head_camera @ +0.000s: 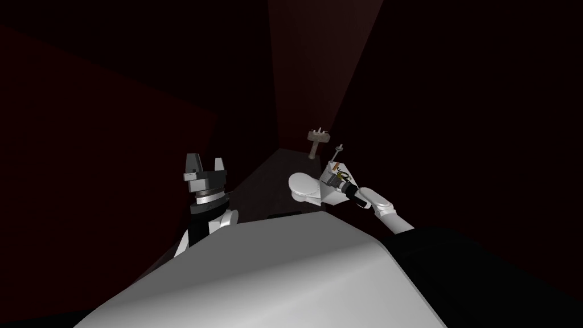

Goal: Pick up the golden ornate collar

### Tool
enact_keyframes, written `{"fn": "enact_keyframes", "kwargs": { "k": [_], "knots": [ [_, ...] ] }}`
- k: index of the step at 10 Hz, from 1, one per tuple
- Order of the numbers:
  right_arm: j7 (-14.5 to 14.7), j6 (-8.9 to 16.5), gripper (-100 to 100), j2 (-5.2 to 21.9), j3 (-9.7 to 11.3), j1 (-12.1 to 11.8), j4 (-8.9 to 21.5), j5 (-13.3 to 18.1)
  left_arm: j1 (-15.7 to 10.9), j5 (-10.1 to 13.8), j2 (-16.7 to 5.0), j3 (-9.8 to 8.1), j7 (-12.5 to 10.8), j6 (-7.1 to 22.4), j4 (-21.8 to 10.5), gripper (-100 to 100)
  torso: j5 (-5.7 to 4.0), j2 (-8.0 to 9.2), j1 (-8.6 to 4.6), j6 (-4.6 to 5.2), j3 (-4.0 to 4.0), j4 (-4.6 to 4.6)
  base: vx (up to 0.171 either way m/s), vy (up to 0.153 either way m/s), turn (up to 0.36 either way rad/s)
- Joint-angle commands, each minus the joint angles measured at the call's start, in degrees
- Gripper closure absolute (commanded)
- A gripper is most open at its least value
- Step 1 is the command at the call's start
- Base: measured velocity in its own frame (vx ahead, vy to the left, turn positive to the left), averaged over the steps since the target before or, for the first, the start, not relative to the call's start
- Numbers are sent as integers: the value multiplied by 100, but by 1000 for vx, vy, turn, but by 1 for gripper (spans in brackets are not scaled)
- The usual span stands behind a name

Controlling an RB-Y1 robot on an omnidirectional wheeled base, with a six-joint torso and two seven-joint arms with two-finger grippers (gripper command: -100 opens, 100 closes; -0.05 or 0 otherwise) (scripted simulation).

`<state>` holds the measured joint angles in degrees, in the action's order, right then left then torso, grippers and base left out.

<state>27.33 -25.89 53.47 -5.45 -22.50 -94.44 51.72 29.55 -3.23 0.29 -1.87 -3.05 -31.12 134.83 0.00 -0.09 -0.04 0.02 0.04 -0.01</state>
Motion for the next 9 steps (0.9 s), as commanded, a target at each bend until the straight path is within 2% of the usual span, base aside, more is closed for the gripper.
{"fn": "enact_keyframes", "kwargs": {
  "k": [1,5,6,7,8,9],
  "knots": [
    [79,74,-100,159,27,-93,4,106,0,0,0,0,0,0,0,0,0,0,0,0,0,0,33,10,4],
    [568,180,-100,895,175,-308,647,590,0,0,0,0,0,0,0,0,-2,-5,-7,1,3,-1,49,-2,6],
    [568,180,-100,948,175,-308,675,590,0,0,0,0,0,0,0,0,-3,-9,-8,0,5,-2,47,-8,-3],
    [681,206,-100,1132,216,-367,834,692,0,0,0,0,0,0,0,0,-3,-6,-9,-1,4,-2,39,-15,3],
    [681,206,-100,1132,216,-367,834,692,0,0,0,0,0,0,0,0,-3,-4,-12,0,3,-1,31,-13,0],
    [789,232,-100,1309,257,-426,987,786,0,0,0,0,0,0,0,0,-3,0,-10,-1,0,0,36,-14,-3]
  ]
}}
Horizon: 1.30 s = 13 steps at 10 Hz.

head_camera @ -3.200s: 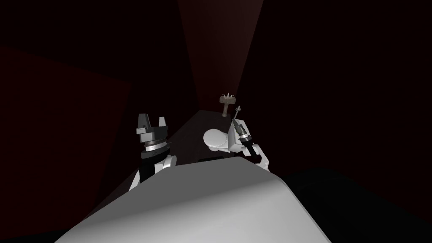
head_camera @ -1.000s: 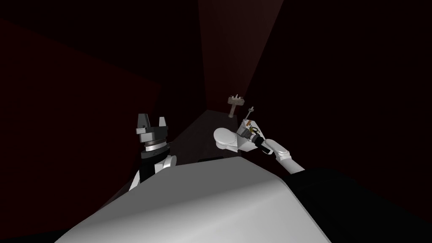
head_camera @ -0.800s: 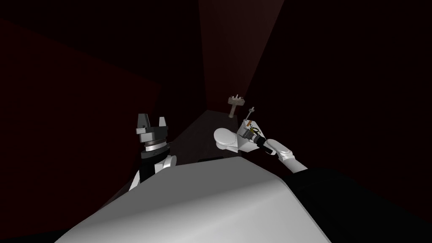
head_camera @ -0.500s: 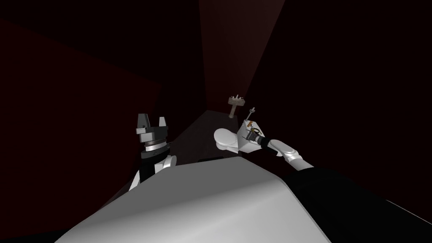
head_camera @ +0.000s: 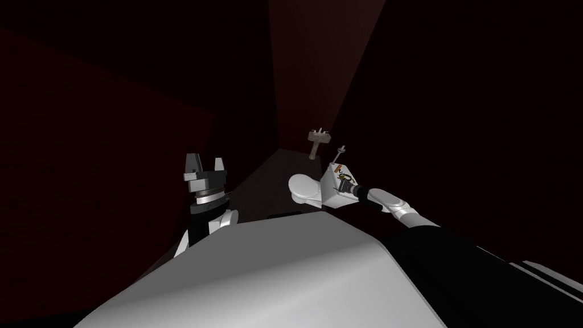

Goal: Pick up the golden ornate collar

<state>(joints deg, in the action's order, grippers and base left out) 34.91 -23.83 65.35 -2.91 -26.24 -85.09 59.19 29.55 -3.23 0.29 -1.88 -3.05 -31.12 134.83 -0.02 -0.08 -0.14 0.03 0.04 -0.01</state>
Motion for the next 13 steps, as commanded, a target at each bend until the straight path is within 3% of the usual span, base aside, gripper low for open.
{"fn": "enact_keyframes", "kwargs": {
  "k": [1,2,7,10,11,12,13],
  "knots": [
    [134,51,-100,286,42,-109,199,125,0,0,0,0,0,0,0,0,0,0,0,0,0,0,60,-25,-8],
    [134,51,-100,292,42,-109,199,125,0,0,0,0,0,0,0,0,-1,-8,-5,-1,4,-1,45,-18,3],
    [520,150,-100,933,196,-340,748,431,0,0,0,0,0,0,0,0,-2,-2,-4,-1,2,-1,49,-24,-6],
    [503,182,-100,997,167,-423,716,433,0,0,0,0,0,0,0,0,-1,2,-2,-1,-1,0,27,-17,-2],
    [521,175,0,1003,160,-430,724,433,0,0,0,0,0,0,0,0,-1,8,3,-1,-4,1,0,0,0],
    [595,290,-100,832,256,-403,788,481,0,0,0,0,0,0,0,0,0,12,6,-1,-6,3,56,-16,92],
    [550,236,-100,907,210,-429,744,461,0,0,0,0,0,0,0,0,-2,-2,1,-4,1,0,36,-12,26]
  ]
}}
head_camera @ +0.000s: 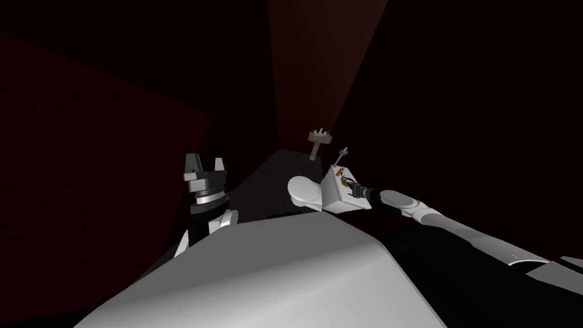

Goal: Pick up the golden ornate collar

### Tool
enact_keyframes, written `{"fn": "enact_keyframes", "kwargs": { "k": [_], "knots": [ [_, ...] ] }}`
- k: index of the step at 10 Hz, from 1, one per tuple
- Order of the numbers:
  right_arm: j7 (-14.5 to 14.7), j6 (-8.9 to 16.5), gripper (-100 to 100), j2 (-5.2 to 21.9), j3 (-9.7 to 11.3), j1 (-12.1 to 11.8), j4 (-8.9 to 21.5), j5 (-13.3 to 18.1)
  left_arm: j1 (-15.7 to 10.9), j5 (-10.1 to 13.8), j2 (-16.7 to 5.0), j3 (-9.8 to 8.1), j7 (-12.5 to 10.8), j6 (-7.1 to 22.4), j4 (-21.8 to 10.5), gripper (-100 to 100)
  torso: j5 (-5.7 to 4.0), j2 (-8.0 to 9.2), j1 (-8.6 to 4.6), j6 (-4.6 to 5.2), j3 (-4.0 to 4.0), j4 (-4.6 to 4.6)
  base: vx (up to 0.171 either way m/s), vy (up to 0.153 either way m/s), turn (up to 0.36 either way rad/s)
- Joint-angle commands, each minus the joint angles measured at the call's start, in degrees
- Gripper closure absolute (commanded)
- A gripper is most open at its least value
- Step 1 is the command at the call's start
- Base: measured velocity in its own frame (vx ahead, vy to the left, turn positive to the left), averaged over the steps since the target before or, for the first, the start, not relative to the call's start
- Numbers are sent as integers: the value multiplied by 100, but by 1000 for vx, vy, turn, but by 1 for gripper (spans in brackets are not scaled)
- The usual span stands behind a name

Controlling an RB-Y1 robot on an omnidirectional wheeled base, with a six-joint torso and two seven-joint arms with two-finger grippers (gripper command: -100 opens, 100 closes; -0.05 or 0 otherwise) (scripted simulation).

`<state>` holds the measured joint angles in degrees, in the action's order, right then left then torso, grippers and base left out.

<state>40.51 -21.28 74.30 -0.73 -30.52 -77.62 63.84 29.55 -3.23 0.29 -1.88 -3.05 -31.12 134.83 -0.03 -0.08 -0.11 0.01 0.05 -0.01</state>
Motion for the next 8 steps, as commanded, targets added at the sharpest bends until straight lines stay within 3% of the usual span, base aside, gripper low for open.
{"fn": "enact_keyframes", "kwargs": {
  "k": [1,5,6,7,8],
  "knots": [
    [0,0,100,0,0,0,0,0,0,0,0,0,0,0,0,0,0,0,0,0,0,0,0,0,0],
    [-2,28,100,23,-39,28,0,-5,0,0,0,0,0,0,0,0,-29,17,-10,12,-2,-13,3,-3,5],
    [-2,28,0,23,-39,29,-1,-4,0,0,0,0,0,0,0,0,-29,18,-10,12,-2,-13,0,0,0],
    [-2,28,100,23,-40,29,-1,-5,0,0,0,0,0,0,0,0,-30,18,-11,13,-2,-13,0,0,0],
    [-2,28,0,23,-39,29,-1,-5,0,0,0,0,0,0,0,0,-29,18,-11,13,-2,-13,0,0,0]
  ]
}}
